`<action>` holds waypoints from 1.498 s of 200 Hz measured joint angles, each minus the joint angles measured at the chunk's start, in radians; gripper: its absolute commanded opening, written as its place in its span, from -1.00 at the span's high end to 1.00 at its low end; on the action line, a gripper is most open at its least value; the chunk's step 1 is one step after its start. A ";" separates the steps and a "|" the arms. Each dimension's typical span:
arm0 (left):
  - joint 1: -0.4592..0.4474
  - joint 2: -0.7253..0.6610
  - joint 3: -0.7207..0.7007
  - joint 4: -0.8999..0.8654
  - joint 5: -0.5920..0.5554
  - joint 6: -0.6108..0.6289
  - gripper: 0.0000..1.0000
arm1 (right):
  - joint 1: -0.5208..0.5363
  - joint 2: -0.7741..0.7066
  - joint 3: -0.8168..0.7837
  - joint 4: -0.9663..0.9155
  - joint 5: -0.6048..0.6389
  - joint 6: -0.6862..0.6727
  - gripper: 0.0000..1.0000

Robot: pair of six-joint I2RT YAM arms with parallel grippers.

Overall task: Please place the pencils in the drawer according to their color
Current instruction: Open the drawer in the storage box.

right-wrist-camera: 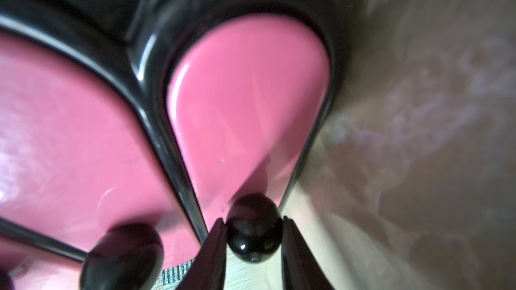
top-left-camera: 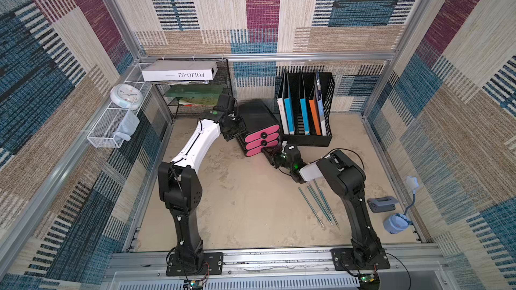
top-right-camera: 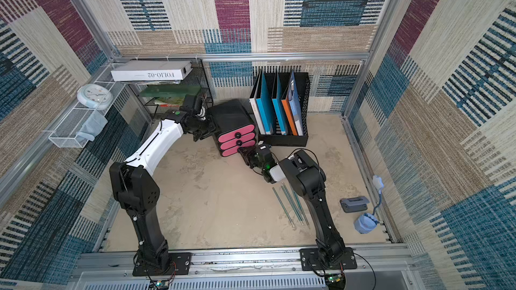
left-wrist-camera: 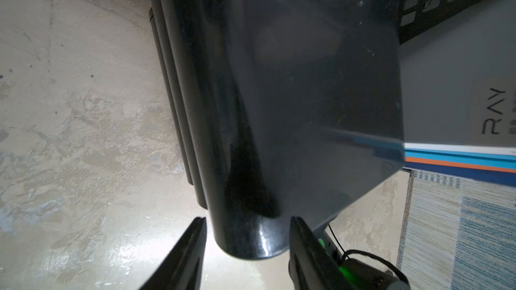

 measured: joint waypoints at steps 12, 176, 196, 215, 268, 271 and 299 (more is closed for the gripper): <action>0.000 -0.003 -0.004 0.001 0.000 0.000 -0.05 | 0.008 -0.006 -0.008 0.000 0.000 -0.001 0.49; 0.001 -0.074 -0.108 0.042 -0.004 -0.004 -0.04 | 0.117 -0.190 -0.274 0.011 0.034 -0.006 0.52; 0.001 -0.087 -0.129 0.046 -0.002 -0.006 -0.04 | 0.124 -0.218 -0.311 0.006 0.030 -0.010 0.52; 0.001 -0.094 -0.141 0.050 0.000 -0.007 -0.04 | 0.127 -0.244 -0.346 0.004 0.031 -0.013 0.51; 0.000 -0.121 -0.158 0.056 0.015 -0.018 -0.04 | 0.138 -0.320 -0.437 -0.010 0.026 -0.021 0.17; 0.000 -0.122 -0.159 0.056 0.016 -0.021 -0.04 | 0.139 -0.323 -0.441 -0.012 0.026 -0.023 0.15; -0.001 -0.146 -0.169 0.058 0.019 -0.022 -0.04 | 0.145 -0.367 -0.465 -0.032 0.026 -0.036 -0.25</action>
